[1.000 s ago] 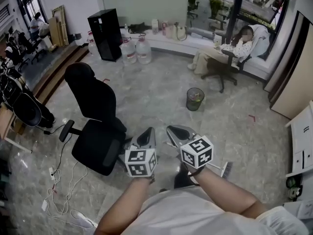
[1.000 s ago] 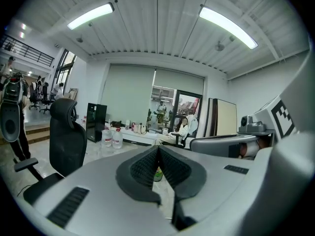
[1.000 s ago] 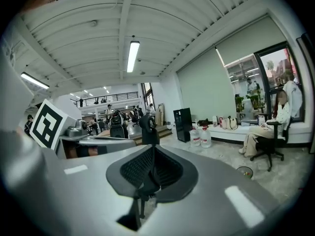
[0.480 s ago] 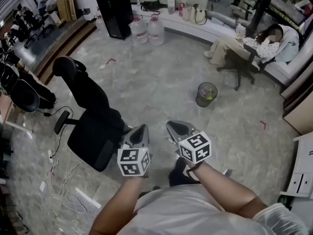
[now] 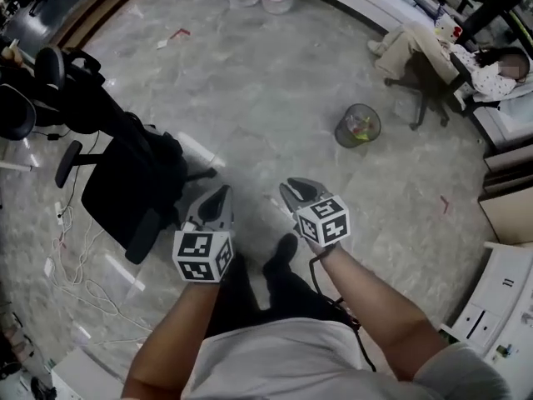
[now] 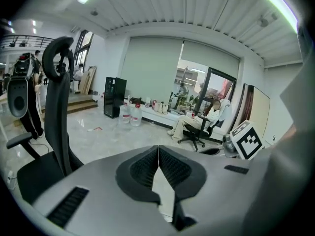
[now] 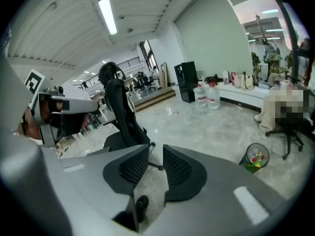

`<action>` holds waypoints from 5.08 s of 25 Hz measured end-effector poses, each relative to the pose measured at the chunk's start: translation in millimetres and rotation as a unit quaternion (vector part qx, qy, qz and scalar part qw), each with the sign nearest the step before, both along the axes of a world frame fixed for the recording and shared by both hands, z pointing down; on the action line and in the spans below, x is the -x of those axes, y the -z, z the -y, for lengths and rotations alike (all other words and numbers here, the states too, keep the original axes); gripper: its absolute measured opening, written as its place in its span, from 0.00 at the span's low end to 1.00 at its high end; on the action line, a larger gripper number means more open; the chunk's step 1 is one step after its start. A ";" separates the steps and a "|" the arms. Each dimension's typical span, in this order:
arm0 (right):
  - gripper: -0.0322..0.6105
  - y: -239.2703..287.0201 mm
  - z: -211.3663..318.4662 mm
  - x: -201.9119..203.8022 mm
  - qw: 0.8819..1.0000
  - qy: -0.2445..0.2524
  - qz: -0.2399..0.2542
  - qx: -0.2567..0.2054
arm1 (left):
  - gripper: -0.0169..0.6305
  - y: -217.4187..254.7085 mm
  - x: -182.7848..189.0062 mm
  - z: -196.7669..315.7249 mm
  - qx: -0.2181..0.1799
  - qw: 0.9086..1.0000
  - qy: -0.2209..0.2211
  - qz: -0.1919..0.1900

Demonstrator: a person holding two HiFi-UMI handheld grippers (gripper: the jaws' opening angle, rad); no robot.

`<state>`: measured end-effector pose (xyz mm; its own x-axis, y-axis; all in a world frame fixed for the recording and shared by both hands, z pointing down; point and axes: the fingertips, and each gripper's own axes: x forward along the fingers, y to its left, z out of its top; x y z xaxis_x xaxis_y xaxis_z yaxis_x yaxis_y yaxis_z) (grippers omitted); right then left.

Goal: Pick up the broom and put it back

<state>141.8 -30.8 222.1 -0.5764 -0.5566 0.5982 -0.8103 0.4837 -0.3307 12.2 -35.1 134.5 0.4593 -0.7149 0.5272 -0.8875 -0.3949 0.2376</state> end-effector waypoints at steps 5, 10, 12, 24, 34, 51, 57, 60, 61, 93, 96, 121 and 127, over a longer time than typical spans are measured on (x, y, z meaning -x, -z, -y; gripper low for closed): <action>0.19 -135.2 21.0 -0.6 0.997 0.018 -0.044 0.054 | 0.04 -96.5 12.6 25.6 0.037 0.999 -0.007 -0.017; 0.25 -279.0 15.7 4.8 0.989 0.052 -0.067 0.123 | 0.04 -201.9 20.5 24.9 0.075 0.997 -0.009 -0.022; 0.26 -336.3 12.2 7.8 0.984 0.070 -0.079 0.144 | 0.04 -246.1 24.2 24.1 0.090 0.996 -0.009 -0.021; 0.28 -643.6 -23.0 6.5 0.954 0.127 -0.153 0.224 | 0.04 -493.9 49.1 6.3 0.162 0.987 0.006 -0.015; 0.29 -812.3 -38.0 8.1 0.930 0.165 -0.211 0.250 | 0.04 -619.2 63.4 -7.3 0.188 0.982 0.011 -0.026; 0.18 -862.5 -35.2 7.1 0.923 0.145 -0.285 0.216 | 0.04 -660.4 86.7 -1.6 0.192 0.980 0.023 -0.035; 0.18 -797.7 -26.4 13.9 0.934 0.146 -0.265 0.187 | 0.04 -633.3 73.6 -2.8 0.175 0.984 0.008 -0.030; 0.18 -735.7 -18.9 16.9 0.945 0.142 -0.246 0.164 | 0.04 -594.4 71.1 -2.1 0.163 0.986 0.010 -0.029; 0.18 -711.6 -14.2 18.2 0.949 0.140 -0.238 0.153 | 0.04 -578.1 69.9 0.2 0.156 0.987 0.011 -0.028; 0.18 37.8 -91.4 91.5 0.934 0.315 -0.045 -0.163 | 0.04 16.5 153.4 -63.3 -0.035 0.983 0.179 0.028; 0.18 68.3 -105.2 113.9 0.923 0.340 -0.034 -0.177 | 0.04 52.4 179.5 -88.3 -0.054 0.974 0.219 0.033; 0.19 73.7 -201.0 429.6 0.927 0.357 -0.062 -0.097 | 0.04 142.3 409.8 -327.8 -0.111 0.931 0.348 0.004; 0.19 56.4 -199.0 512.8 0.933 0.344 -0.082 -0.071 | 0.04 144.0 456.3 -369.0 -0.105 0.929 0.356 0.001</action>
